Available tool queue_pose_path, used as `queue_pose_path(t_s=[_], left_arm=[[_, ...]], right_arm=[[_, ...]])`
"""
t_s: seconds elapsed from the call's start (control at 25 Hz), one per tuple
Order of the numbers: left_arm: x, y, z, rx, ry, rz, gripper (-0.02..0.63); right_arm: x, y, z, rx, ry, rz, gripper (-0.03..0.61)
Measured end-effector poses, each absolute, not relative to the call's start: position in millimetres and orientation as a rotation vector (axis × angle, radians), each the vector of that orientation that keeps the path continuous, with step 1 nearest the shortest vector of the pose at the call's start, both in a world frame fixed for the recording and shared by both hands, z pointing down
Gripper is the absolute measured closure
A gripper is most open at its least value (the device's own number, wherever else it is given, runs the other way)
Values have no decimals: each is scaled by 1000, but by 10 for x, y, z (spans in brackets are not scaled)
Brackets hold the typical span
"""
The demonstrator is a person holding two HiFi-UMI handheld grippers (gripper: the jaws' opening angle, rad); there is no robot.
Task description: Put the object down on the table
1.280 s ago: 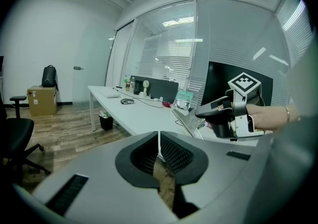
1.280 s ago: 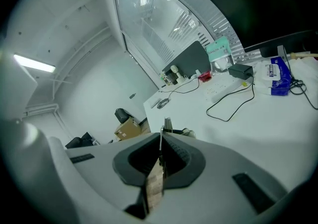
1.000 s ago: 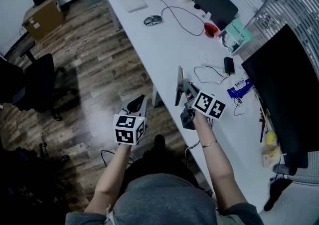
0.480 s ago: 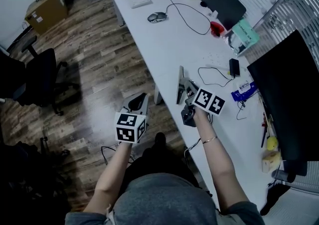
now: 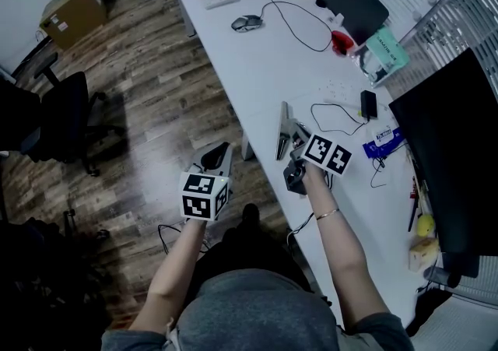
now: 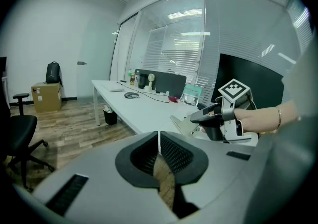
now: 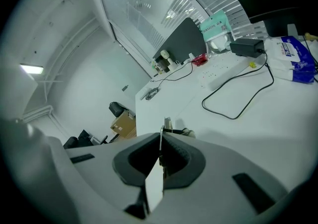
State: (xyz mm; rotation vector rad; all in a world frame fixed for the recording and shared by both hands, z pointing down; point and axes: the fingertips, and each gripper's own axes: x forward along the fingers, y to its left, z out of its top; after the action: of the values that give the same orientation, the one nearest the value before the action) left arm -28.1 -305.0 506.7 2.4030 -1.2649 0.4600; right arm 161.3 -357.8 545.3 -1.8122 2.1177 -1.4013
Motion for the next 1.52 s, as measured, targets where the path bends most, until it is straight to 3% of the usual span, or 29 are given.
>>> queue_pose_path(t_s=[0.92,1.52], left_arm=[[-236,-3038,5089,2382,-1291,459,583],[-208,-3026,5158,2368,-1287,467,583]], right_arm=[[1846,-3588,5653,-1842,2062,-1468,554],[1921,-3558,5782,-1854,2065,-1508,506]])
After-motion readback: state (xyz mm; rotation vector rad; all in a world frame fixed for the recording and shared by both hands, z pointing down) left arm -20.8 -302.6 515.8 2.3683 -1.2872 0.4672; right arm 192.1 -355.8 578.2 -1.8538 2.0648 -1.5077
